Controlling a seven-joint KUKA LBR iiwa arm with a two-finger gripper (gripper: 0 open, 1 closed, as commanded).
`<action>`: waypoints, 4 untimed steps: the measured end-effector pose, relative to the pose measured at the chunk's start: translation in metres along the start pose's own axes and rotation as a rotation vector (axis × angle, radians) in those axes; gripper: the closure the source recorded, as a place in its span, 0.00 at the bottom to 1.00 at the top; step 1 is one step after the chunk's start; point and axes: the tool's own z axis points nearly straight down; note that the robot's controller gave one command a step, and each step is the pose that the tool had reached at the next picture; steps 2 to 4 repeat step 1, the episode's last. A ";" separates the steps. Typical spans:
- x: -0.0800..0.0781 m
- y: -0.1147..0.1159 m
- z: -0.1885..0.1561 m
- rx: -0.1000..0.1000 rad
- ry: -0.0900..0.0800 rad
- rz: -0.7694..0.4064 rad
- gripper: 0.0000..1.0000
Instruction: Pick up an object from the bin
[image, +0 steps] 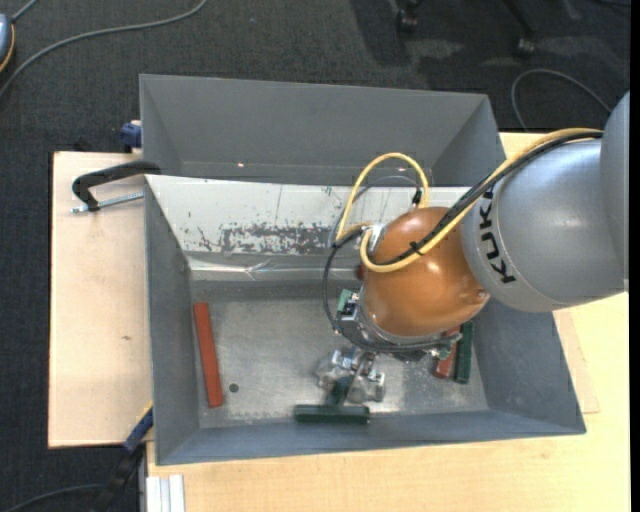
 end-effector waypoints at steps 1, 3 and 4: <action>-0.028 -0.029 -0.140 0.011 -0.008 -0.054 1.00; -0.028 -0.029 -0.140 0.011 -0.008 -0.054 1.00; -0.028 -0.029 -0.140 0.011 -0.008 -0.054 1.00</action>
Offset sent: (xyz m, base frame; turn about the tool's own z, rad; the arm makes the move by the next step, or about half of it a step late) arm 0.0347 0.0098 0.1338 -0.0562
